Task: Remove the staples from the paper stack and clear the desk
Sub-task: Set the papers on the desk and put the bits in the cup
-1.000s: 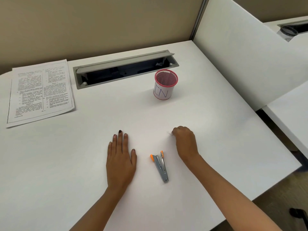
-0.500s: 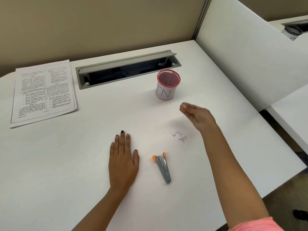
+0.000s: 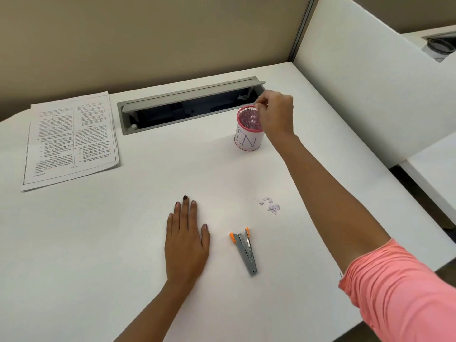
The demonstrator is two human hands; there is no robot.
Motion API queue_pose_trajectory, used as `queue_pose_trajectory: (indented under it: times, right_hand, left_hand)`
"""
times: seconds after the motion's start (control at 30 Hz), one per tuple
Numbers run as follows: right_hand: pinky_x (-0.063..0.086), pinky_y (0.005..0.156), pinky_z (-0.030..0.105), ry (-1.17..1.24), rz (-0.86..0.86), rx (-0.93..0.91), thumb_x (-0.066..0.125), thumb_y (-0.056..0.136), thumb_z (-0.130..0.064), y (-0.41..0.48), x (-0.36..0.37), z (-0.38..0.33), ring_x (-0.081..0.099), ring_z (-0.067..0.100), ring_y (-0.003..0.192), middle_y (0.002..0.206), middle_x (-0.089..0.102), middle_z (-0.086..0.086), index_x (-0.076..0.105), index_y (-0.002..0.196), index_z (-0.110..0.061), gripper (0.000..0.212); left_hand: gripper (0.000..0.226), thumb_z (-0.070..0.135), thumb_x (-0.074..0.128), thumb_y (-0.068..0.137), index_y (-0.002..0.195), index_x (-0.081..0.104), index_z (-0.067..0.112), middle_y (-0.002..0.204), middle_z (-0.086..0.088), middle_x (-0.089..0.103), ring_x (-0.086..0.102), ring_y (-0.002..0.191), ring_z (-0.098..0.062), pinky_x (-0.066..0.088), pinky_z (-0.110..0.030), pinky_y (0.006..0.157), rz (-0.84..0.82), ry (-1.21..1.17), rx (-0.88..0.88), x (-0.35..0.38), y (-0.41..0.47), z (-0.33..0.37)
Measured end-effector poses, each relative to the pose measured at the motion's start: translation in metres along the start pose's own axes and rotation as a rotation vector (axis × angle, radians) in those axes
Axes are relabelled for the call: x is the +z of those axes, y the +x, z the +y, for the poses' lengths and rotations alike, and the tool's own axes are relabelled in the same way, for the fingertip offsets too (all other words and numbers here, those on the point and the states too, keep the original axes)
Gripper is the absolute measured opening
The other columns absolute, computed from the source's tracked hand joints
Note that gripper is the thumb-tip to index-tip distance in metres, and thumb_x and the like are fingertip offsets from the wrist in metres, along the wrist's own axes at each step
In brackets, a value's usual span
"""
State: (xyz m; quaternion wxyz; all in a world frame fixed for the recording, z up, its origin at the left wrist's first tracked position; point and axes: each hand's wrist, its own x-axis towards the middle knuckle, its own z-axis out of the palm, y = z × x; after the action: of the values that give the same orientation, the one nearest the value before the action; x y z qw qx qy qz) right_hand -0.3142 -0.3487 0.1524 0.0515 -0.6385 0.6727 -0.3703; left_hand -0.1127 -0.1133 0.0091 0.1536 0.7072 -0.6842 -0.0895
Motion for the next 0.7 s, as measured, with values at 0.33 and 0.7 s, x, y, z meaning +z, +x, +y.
queue_pose_trajectory:
  times: [0.33,0.7]
  right_hand:
    - [0.046,0.061,0.023,-0.05,-0.059,-0.236,0.056,0.085,-0.008,-0.003,0.001,0.006,0.062,0.024,0.077,0.087,0.07,0.016,0.073,0.089,-0.003,0.019]
    - [0.053,0.071,0.013,0.35,0.152,0.165,0.057,0.082,0.007,-0.053,-0.01,0.013,0.07,0.019,0.073,0.077,0.073,0.009,0.075,0.091,-0.001,0.022]
  left_hand:
    - [0.059,0.034,0.029,0.095,0.149,0.028,0.012,0.16,-0.004,0.018,0.015,0.148,-0.02,0.011,-0.035,0.12,0.002,0.004,0.001,0.0,0.0,0.0]
    - [0.059,0.034,0.029,0.095,0.15,0.027,0.011,0.16,-0.005,0.019,0.015,0.148,-0.021,0.012,-0.036,0.12,-0.002,0.015,0.003,0.001,0.0,0.0]
